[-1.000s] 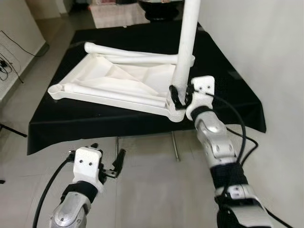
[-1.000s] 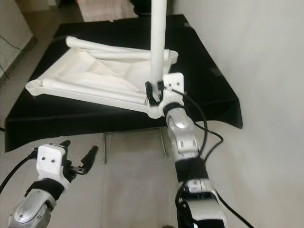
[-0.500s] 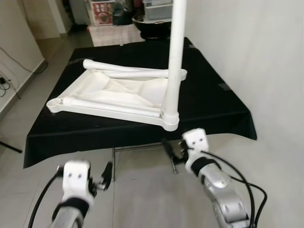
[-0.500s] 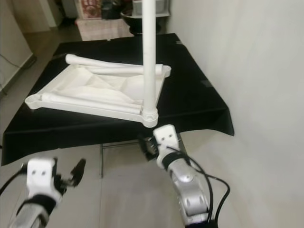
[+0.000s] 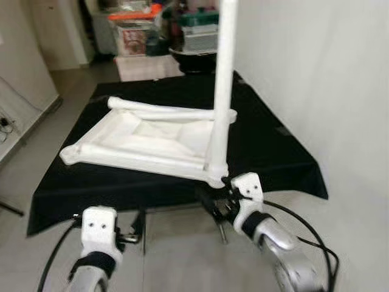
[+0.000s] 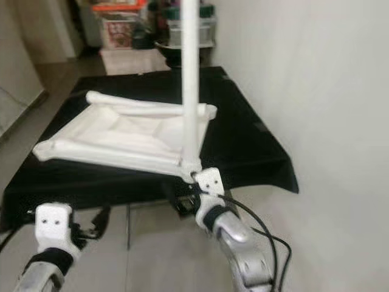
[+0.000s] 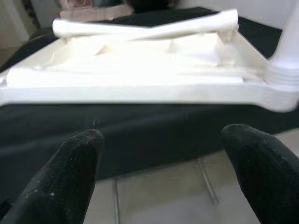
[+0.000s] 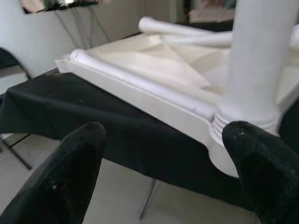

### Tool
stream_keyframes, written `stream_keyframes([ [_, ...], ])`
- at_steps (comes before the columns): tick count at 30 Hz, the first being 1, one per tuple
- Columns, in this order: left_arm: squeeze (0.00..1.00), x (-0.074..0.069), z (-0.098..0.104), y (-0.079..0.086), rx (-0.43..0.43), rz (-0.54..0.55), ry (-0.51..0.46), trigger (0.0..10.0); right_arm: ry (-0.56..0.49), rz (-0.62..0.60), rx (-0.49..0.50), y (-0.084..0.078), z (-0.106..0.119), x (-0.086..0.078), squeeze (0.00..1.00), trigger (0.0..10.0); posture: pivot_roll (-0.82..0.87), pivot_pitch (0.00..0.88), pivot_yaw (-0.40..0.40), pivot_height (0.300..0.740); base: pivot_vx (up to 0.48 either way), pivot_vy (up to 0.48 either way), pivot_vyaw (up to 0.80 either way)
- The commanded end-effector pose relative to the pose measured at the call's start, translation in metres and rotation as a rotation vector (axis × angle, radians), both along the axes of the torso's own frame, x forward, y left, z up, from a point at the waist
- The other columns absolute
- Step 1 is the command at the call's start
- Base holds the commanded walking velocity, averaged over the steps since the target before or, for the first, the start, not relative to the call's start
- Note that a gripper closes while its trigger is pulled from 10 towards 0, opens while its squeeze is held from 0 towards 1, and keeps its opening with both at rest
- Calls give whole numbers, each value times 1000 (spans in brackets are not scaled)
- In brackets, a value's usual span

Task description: Building children table

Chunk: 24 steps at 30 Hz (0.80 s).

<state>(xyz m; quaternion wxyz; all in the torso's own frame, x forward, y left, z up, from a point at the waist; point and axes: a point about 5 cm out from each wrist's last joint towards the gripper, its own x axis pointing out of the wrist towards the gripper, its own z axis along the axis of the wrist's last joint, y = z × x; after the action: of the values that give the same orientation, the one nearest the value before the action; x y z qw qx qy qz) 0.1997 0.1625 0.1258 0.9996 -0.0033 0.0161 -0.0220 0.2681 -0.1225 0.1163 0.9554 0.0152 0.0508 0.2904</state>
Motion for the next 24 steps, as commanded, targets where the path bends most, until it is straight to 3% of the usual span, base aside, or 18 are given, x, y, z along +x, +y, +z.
stream_keyframes([
  [1,0,-2,-5,7,21,11,27,10000,-15,90,47,13,7,-3,0,10000,-12,21,46,740,409,0,0],
  [11,0,3,-5,3,68,-55,22,10000,-6,191,117,17,8,-7,0,10000,-11,14,63,740,303,0,0],
  [13,0,3,-4,0,99,-91,19,10000,-6,329,116,17,9,-16,0,10000,1,12,64,740,0,0,0],
  [14,0,3,-4,0,99,-91,19,10000,-6,329,116,17,9,-16,0,10000,1,12,64,740,0,0,0],
  [16,0,2,-4,-6,114,-149,12,10000,32,535,83,8,8,-32,0,10000,12,13,58,740,0,0,0],
  [18,0,0,-3,-11,116,-205,8,10000,81,634,57,-7,8,-39,0,10000,13,17,55,740,0,0,0],
  [20,0,-1,-3,-11,117,-220,7,10000,88,649,44,-12,9,-39,0,10000,13,17,55,740,0,0,0],
  [24,0,-6,-2,-17,127,-289,-1,10000,98,625,-58,-42,16,-30,0,10000,11,24,50,740,0,0,0],
])
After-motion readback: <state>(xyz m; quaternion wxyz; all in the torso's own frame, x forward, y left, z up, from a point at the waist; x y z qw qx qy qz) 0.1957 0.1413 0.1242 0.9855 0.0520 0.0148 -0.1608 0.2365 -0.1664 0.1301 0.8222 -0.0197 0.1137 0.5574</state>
